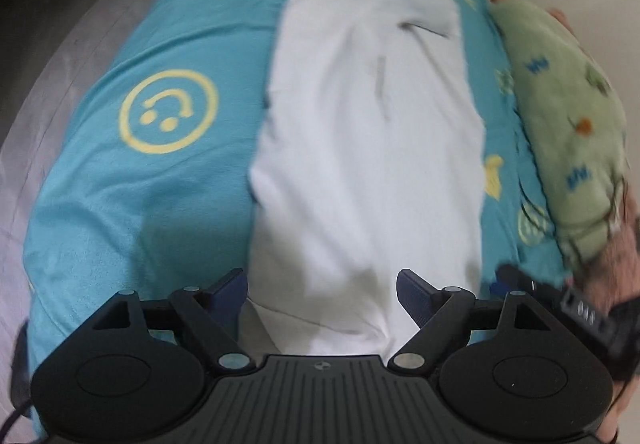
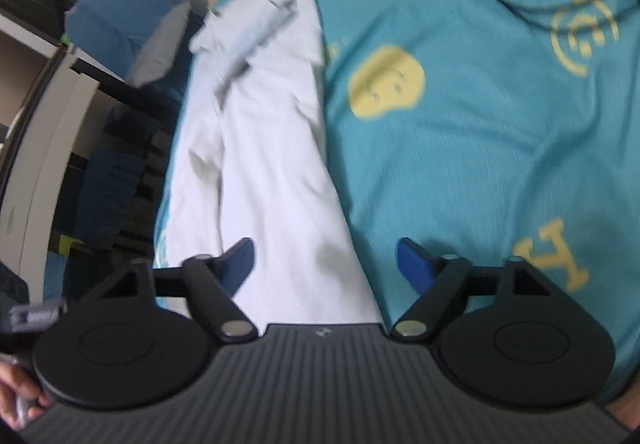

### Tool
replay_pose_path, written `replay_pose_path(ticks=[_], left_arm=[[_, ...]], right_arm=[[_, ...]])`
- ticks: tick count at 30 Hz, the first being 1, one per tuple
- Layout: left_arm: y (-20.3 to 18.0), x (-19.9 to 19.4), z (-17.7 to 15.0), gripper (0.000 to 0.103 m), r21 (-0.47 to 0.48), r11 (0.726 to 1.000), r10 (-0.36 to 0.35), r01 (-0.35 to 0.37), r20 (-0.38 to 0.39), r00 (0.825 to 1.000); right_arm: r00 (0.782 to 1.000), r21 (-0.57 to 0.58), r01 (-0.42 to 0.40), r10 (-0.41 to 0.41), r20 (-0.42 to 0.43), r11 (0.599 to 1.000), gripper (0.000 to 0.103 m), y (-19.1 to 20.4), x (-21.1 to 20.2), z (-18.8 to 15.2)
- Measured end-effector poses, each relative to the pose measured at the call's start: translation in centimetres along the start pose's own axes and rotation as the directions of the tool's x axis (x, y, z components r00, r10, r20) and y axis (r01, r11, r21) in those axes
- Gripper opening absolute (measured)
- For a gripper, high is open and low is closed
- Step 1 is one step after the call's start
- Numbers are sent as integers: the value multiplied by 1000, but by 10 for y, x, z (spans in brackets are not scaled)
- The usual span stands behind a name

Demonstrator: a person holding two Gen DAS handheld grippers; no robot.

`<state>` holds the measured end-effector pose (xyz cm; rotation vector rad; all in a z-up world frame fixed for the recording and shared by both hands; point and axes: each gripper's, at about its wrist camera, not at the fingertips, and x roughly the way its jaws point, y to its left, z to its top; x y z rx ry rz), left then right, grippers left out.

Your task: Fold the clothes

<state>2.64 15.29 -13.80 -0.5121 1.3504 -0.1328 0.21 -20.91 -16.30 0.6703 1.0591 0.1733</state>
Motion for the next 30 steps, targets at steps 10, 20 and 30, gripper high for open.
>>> replay_pose_path(ticks=[10,20,30], left_arm=[[9,31,-6,91,-53,998,-27,23,-75,997],[-9,7,-40,8,101,992,-60,81,-198,978],[-29,-124,-45,6,98,950,-307,297,108,945]], right_arm=[[989,100,8,7,-147,995,75,-9,13,-22],[940,-304,177,-252,-229,936,34,71,24,-75],[995,-342,97,-102,5,935,9,112,-82,-45]])
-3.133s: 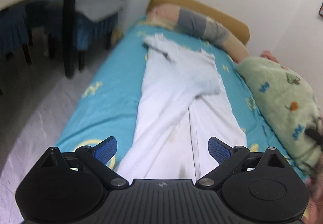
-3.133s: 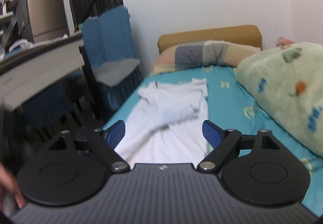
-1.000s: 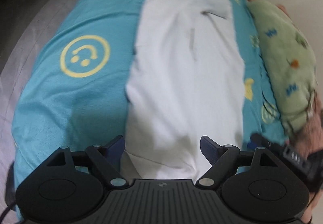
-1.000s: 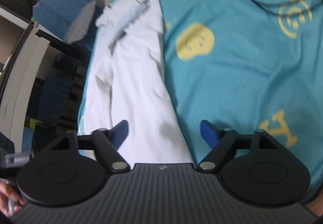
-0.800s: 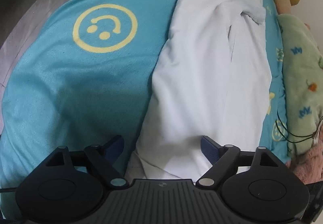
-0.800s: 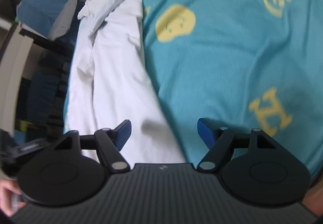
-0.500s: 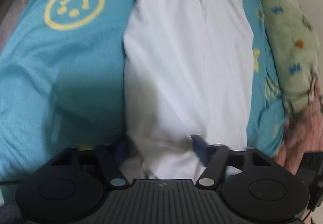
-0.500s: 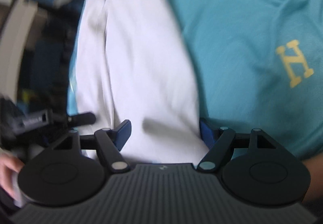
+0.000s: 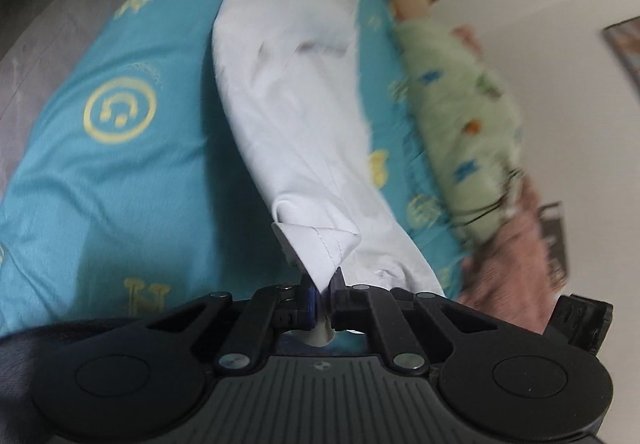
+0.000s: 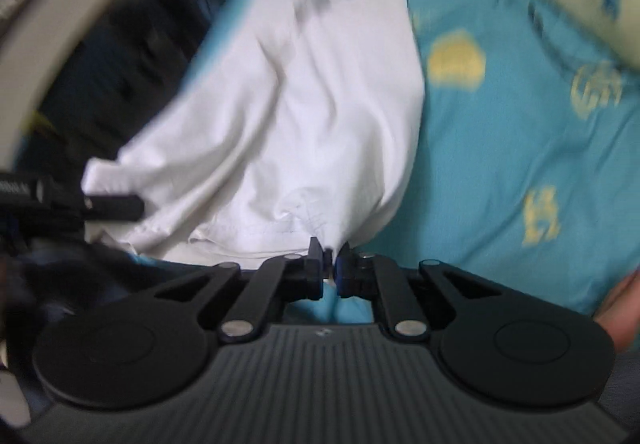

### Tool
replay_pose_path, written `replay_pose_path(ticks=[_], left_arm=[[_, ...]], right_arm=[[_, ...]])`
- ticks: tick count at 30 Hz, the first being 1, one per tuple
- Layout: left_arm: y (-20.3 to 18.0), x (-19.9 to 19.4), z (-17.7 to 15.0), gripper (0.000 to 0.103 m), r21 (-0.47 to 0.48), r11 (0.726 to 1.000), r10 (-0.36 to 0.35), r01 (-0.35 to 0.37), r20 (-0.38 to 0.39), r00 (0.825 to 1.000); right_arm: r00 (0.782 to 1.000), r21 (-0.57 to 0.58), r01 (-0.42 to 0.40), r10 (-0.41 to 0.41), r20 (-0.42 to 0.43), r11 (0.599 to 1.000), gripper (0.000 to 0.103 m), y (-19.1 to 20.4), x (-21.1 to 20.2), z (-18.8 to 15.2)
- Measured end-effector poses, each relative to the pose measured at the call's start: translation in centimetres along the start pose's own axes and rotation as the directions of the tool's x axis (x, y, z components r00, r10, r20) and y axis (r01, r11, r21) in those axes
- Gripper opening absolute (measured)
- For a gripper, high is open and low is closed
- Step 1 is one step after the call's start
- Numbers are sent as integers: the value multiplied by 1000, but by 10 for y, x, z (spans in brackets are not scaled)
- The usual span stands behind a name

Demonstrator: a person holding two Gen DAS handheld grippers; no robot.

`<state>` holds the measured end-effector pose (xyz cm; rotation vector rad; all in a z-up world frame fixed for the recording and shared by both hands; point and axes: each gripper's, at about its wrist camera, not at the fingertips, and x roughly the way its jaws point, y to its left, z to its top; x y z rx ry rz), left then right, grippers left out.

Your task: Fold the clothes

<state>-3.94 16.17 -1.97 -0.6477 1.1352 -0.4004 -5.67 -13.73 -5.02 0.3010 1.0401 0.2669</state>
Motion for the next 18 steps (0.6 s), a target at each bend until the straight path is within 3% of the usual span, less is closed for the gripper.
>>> replay_pose_path(ticks=[4,7,14,18], left_arm=[[-48,-39,-4,6,17,998,-66,64,113,991],[-61,-50,-29,6,33,997,-72,68,128,989],[-55,-41,-103,6,29,998,-60,56,127,990],[-50,-30,-117,6,26,998,-65,62,136,989]], right_arm=[[983,-38,-51,57,172,998,8,16,-69,25],[968,-67,-52,66,241,996,8,23,-104,20],[961,-65,-43,59,270,997,7,10,-133,-56],[959,-52,-32,45,279,998,7,1,-134,-91]])
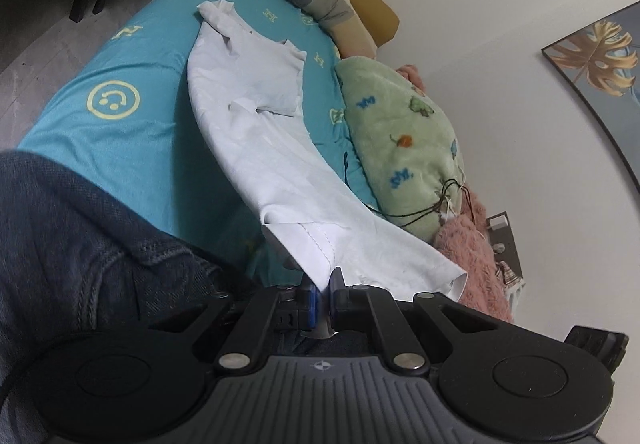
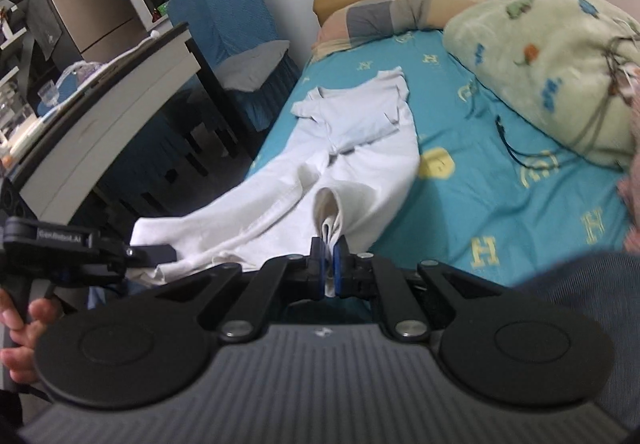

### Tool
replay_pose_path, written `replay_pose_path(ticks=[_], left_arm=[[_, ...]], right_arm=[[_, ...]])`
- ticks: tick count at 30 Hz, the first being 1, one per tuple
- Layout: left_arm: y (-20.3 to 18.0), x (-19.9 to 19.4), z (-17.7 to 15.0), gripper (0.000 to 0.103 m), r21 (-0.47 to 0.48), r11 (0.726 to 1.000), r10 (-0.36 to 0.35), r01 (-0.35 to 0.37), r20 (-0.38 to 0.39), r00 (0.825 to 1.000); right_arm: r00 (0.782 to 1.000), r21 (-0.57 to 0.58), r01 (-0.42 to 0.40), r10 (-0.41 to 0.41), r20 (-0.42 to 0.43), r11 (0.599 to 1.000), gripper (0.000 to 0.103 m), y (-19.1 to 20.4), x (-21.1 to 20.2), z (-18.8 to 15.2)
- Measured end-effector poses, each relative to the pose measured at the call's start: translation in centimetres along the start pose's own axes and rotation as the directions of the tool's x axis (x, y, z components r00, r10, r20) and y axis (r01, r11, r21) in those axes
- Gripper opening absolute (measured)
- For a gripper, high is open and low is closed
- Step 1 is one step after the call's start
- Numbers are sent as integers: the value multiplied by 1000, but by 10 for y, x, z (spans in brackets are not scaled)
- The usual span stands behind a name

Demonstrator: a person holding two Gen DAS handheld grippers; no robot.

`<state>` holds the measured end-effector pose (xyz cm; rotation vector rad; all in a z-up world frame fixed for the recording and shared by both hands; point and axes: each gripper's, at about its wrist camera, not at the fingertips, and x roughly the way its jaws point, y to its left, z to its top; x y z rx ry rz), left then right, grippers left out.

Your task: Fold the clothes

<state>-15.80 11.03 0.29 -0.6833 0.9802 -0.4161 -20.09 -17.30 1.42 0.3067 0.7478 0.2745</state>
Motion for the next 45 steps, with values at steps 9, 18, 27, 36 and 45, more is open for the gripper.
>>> replay_pose_path(ticks=[9,18,27,36,45], left_arm=[[-10,0,72,6,19,999,29,-30,68,997],[-2,86,185,7,100,986,109,-134,230,967],[41,209,241,7,256,905,238,-340,358,903],[105,277,244,13,278,880,315,-386,266,911],[103,228,210,69,251,872,359,-420,255,898]], right_arm=[[997,13,-1,0,79,1000,7,-5,35,50],[984,-46,82,-74,164,996,8,-6,154,141],[978,-106,155,-138,157,982,8,-39,305,165],[980,-108,183,-172,103,977,10,-85,398,146],[995,-33,71,-68,79,997,75,-91,357,145]])
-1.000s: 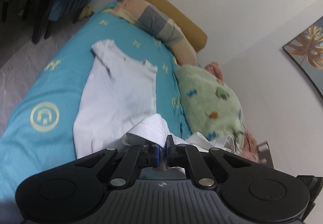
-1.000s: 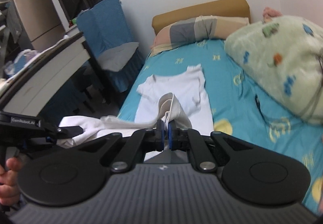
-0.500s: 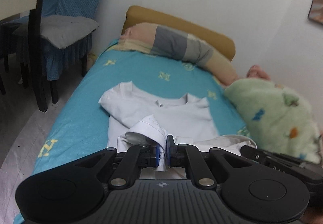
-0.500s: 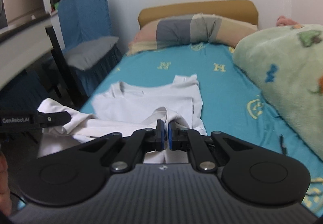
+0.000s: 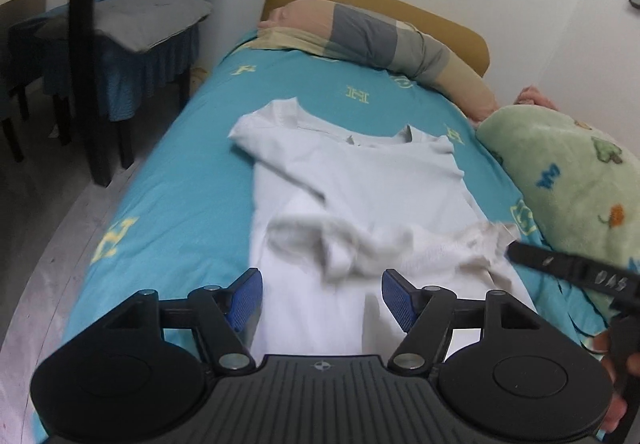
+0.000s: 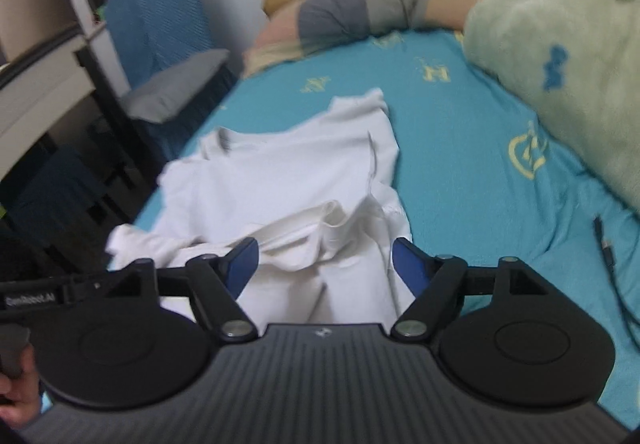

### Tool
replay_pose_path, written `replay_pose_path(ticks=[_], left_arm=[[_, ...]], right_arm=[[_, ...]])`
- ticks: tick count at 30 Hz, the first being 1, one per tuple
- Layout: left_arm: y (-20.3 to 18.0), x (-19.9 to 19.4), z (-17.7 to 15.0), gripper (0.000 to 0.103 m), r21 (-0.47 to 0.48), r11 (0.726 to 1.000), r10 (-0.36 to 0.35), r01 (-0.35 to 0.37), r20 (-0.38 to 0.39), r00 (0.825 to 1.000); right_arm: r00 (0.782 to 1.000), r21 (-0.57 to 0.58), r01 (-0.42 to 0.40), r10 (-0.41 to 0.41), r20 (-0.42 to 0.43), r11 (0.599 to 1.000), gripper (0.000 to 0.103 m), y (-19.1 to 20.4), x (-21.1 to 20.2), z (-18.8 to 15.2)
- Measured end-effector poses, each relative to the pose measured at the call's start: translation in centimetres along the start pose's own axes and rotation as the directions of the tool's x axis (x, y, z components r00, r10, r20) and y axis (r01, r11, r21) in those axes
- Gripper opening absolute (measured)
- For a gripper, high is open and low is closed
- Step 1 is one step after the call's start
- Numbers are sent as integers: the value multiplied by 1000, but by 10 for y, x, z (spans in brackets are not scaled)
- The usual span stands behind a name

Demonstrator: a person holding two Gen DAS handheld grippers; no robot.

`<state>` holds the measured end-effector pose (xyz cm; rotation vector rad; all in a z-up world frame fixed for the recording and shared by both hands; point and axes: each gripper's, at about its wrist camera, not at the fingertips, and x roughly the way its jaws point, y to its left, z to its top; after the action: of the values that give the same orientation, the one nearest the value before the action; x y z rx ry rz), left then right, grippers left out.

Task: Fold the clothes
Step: 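Open both grippers and release the folded hem onto the shirt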

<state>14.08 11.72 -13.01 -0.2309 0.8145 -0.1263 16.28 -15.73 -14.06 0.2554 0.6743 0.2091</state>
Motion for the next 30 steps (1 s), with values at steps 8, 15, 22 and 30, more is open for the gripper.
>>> replay_pose_path(ticks=[8,15,22,30], left_arm=[[1,-19,-31,55,-80,997,14,-20,-69,998],[-9,-4,-40,12,-9,1000,23,-24,-92,995],[-9,-33,-36,4,-33,999,27,-27,6,1000],[-6,-14,-40,15,-10,997,77,-78,-73,994]], right_arm=[[1000,83,11,-10,-10,997,69,-18,-51,-27],[991,59,68,-61,-116,996,54,-37,-19,-52],[991,-28,131,-132,-34,991,4,-22,-30,-51],[986,32,153,-151,-64,988,4,-40,-21,-57]])
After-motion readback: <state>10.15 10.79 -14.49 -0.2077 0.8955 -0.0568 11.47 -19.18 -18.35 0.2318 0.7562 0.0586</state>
